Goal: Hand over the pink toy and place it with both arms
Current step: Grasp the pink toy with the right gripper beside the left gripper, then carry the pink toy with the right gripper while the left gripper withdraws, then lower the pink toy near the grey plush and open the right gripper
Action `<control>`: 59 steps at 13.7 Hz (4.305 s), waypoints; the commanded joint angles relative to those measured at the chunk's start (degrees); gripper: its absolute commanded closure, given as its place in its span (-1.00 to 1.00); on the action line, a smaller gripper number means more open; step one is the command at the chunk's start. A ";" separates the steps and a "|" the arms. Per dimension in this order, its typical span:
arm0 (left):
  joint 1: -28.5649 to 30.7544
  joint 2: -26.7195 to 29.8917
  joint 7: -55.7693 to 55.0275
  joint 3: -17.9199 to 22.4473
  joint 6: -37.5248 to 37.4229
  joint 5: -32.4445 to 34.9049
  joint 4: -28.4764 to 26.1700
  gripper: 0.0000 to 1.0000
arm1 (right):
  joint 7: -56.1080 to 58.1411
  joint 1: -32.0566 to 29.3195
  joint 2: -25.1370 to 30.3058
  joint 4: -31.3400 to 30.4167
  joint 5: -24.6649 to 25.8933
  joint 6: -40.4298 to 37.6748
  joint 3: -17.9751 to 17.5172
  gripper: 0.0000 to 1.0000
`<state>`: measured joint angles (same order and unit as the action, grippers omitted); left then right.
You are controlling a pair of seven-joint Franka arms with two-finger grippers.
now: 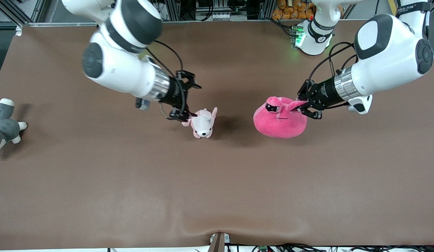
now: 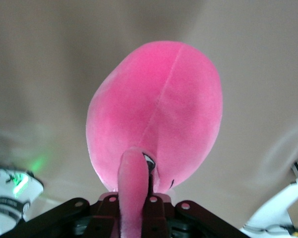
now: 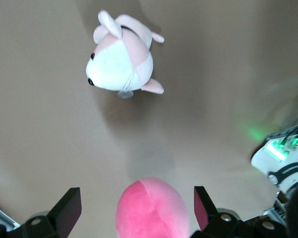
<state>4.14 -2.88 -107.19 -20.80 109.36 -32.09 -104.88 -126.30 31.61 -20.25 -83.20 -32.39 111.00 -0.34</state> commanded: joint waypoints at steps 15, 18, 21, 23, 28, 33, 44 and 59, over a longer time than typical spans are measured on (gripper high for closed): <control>-14.15 -10.91 -20.15 -1.44 7.27 -0.26 12.33 1.00 | -10.28 2.05 -1.28 2.95 -4.17 2.02 0.60 -1.00; -15.65 -11.62 -21.30 -1.44 8.94 0.36 12.42 1.00 | -11.43 1.79 -2.51 2.87 -6.88 7.27 0.69 -1.00; -15.74 -11.54 -21.48 -1.44 9.21 0.27 12.42 1.00 | -10.99 2.49 -3.65 2.95 -6.11 10.73 0.69 0.99; -15.74 -11.62 -21.57 -1.52 9.21 0.27 12.42 1.00 | -8.98 2.58 -3.48 2.95 -4.18 10.20 0.69 1.00; -15.21 -11.71 -20.44 -1.44 9.12 0.27 12.24 0.56 | -8.97 0.57 -3.04 4.17 -2.76 6.88 0.95 1.00; -13.98 -9.88 -16.66 -0.82 6.23 3.23 12.59 -1.00 | -8.79 -10.14 -2.87 10.77 -3.20 -9.02 0.96 1.00; -0.46 -3.63 50.60 -0.65 -24.71 27.51 19.27 -1.00 | 42.31 -44.67 -4.18 -1.94 -2.14 -24.09 1.04 1.00; 7.29 -0.90 87.67 -0.73 -25.16 39.03 22.00 -1.00 | 73.03 -49.11 -5.68 8.27 6.64 -38.99 0.43 -1.00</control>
<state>10.94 -4.16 -21.61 -21.13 85.16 5.69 -83.91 -52.82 -19.36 -26.15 -83.37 -27.53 77.99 0.32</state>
